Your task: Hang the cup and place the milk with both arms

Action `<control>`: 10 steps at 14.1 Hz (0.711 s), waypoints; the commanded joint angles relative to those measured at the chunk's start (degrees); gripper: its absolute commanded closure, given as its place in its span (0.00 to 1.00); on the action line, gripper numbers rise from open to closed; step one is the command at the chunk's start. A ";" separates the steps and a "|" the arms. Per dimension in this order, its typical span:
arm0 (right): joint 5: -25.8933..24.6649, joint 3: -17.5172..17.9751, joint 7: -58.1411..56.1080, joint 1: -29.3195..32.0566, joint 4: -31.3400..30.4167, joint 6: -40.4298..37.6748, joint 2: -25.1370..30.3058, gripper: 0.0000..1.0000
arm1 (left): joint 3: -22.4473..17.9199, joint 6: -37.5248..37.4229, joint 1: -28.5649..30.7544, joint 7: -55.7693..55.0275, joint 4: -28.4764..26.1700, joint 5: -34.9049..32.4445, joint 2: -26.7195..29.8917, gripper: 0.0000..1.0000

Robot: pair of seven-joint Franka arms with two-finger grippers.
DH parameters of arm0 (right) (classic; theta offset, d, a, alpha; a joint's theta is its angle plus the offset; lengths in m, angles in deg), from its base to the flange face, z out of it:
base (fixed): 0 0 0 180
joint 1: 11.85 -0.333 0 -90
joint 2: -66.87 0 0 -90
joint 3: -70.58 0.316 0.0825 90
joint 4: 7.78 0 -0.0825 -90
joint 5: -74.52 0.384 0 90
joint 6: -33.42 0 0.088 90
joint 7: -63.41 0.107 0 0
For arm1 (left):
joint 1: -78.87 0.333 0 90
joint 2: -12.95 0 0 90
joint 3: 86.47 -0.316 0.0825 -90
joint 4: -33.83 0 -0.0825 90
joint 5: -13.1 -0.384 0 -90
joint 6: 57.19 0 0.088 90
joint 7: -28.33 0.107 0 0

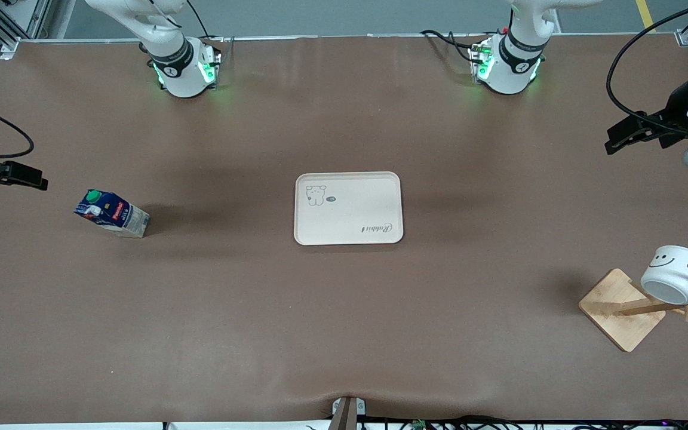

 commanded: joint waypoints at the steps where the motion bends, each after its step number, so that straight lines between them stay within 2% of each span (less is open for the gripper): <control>1: -0.11 0.12 0.67 -0.73 8.40 -2.81 -0.49 0.00 | -0.24 0.00 0.01 0.93 -0.53 -0.37 0.72 0.00; 4: -0.20 0.73 0.75 -1.17 13.86 -4.04 0.47 0.00 | -0.15 0.00 -0.08 0.85 -0.61 -0.55 0.72 0.00; 7: -0.20 1.00 1.54 -1.97 11.86 -10.10 3.81 0.00 | -0.15 0.08 -0.16 0.85 -0.70 -0.90 0.72 0.00; 10: -0.28 1.17 1.54 -2.49 7.90 -10.20 6.36 0.00 | 0.03 0.43 -0.16 0.93 -1.31 -0.90 1.24 0.00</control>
